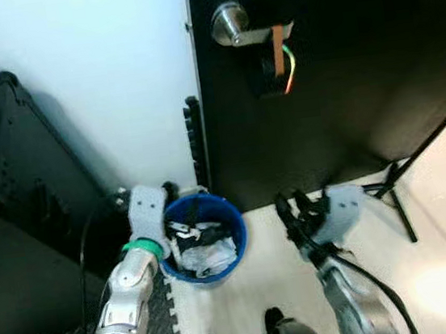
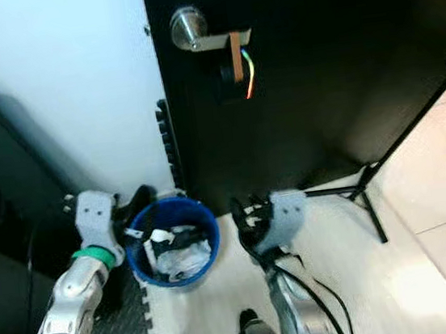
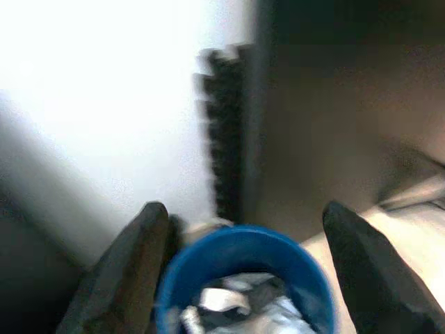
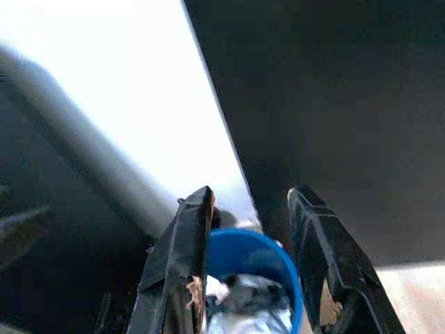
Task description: Clean up the room
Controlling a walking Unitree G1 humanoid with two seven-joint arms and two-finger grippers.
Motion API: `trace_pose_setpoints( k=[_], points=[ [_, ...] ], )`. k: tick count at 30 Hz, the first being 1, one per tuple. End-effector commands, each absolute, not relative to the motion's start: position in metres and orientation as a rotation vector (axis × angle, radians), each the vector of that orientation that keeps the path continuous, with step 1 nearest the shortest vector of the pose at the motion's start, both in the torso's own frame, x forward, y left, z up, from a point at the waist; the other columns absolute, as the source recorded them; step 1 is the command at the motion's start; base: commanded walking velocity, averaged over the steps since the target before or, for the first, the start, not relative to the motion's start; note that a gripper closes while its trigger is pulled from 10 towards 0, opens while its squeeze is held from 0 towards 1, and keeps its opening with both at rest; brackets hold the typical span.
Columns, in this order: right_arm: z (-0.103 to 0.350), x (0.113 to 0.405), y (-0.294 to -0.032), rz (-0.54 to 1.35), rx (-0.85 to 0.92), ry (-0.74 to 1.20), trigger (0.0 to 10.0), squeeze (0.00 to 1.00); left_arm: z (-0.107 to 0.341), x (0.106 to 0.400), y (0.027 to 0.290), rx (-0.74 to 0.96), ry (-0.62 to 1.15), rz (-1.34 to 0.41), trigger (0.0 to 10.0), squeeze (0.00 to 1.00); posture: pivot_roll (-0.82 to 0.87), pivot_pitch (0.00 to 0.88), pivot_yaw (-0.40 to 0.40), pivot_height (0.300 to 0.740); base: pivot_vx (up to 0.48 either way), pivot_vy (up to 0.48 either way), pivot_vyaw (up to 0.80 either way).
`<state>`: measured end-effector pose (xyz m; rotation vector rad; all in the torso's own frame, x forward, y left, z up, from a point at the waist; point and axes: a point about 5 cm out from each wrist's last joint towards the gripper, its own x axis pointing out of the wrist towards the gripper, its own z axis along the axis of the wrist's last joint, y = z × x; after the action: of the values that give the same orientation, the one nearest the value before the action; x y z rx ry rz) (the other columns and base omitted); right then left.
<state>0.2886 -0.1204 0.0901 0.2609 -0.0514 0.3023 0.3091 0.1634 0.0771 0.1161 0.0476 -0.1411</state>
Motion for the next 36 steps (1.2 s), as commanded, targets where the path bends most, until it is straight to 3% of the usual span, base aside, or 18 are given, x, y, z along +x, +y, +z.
trace_pose_setpoints(
  k=[1,9,36],
  points=[
    [0.08,0.291,-0.123,0.344,0.267,0.01,10.0,0.0,0.073,0.304,0.179,0.189,0.045,-0.05,10.0,0.0,0.04,0.064,-0.025,0.72,0.0,0.0,0.0],
    [0.078,0.292,-0.125,0.336,0.244,0.015,10.0,0.0,0.079,0.303,0.181,0.183,0.069,-0.019,10.0,0.0,0.03,0.067,-0.024,0.72,0.0,0.0,0.0],
    [0.077,0.295,-0.135,0.268,0.244,-0.027,10.0,0.0,0.083,0.318,0.163,0.193,0.051,-0.058,10.0,0.0,-0.02,0.064,0.014,0.72,-0.282,0.0,0.0]
  ],
)
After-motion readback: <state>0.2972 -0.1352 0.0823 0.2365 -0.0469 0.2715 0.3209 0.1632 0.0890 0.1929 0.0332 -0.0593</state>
